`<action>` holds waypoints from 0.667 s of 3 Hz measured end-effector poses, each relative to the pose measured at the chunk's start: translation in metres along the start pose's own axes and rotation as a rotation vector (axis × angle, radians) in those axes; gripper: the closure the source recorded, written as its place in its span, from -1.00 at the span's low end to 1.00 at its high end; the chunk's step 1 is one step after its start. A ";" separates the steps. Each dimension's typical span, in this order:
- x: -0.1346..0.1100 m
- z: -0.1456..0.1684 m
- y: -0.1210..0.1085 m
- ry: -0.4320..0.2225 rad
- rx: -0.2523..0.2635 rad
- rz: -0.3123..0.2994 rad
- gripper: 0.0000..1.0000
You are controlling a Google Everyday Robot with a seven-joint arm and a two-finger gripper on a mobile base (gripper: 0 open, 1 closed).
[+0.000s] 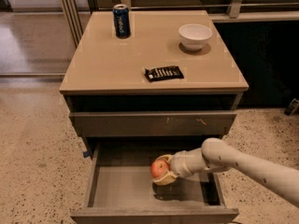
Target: Pick apple from middle drawer and place on counter
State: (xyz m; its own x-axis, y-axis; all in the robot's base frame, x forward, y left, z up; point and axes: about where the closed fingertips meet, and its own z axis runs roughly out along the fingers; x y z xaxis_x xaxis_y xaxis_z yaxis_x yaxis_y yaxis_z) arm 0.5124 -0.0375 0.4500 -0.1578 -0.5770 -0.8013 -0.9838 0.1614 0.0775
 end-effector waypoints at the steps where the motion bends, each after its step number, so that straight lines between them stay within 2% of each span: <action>1: -0.074 -0.084 0.020 0.052 -0.011 -0.025 1.00; 2: -0.086 -0.092 0.017 0.066 0.009 -0.057 1.00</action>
Offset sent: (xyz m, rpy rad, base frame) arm -0.0149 -0.0161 0.0814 -0.0261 0.0142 0.0151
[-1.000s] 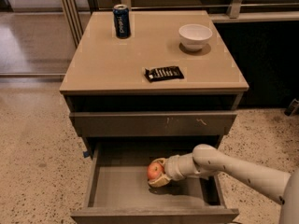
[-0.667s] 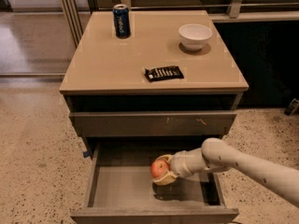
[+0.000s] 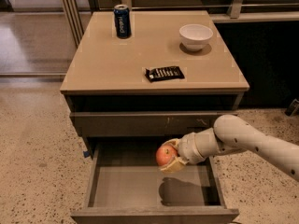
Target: Pick apple from middle drawer and place on counter
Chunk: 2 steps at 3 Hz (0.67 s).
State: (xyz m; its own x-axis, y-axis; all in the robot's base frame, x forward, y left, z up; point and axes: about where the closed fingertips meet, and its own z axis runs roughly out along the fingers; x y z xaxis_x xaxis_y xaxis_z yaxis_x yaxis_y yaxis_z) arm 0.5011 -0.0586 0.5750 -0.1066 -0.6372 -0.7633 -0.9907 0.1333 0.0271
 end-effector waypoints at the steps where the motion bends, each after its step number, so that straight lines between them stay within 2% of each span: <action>1: 0.001 0.001 0.000 -0.001 -0.002 0.002 1.00; 2: -0.009 -0.031 -0.007 -0.009 0.040 0.009 1.00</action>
Offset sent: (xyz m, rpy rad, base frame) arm 0.0146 -0.0479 0.0668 0.0089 -0.0553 -0.0944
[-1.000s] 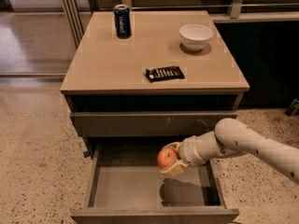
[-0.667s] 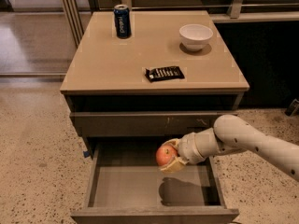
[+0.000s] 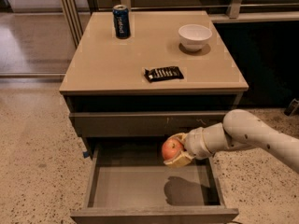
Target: Pick apple from middle drawer and place on counter
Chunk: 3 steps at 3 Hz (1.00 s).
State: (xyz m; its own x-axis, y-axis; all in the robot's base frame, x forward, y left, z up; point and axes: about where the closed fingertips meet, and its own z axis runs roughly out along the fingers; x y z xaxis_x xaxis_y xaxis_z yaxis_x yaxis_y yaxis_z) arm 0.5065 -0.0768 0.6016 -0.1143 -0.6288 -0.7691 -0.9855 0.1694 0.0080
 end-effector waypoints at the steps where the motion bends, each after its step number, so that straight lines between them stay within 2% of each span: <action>1: -0.025 -0.072 -0.007 -0.002 0.075 0.034 1.00; 2: -0.091 -0.183 -0.015 0.037 0.180 0.009 1.00; 3: -0.118 -0.214 -0.020 0.039 0.211 -0.028 1.00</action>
Offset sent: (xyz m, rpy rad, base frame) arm 0.0062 -0.1507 0.3695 -0.1440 -0.2347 -0.2339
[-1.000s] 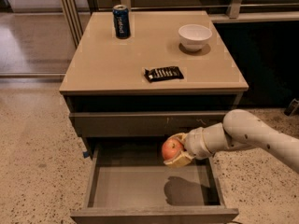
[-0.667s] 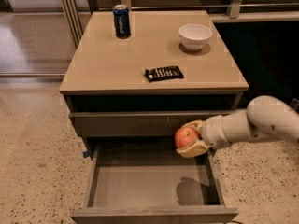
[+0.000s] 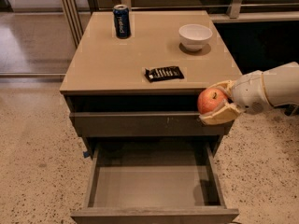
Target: Pick apple from middle drawer and place on counter
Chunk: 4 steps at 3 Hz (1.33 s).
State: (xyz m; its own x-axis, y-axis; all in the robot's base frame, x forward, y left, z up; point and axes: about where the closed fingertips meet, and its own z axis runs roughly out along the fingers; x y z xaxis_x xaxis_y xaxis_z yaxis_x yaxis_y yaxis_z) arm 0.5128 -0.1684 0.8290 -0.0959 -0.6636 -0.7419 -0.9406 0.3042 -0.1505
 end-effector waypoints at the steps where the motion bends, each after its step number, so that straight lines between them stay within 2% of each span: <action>1: 0.000 0.000 -0.003 -0.007 0.006 0.004 1.00; 2: -0.008 -0.004 -0.029 -0.038 0.029 0.002 1.00; 3: -0.017 -0.006 -0.066 -0.082 0.048 0.003 1.00; 4: -0.027 0.000 -0.116 -0.120 0.057 0.017 1.00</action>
Offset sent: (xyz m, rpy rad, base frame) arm 0.0677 -0.0201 0.0343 0.0778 -0.0782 -0.0447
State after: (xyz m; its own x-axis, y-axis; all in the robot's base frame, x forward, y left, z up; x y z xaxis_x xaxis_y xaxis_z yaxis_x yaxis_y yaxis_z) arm 0.6240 -0.1859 0.8665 -0.0694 -0.5726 -0.8169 -0.9189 0.3554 -0.1711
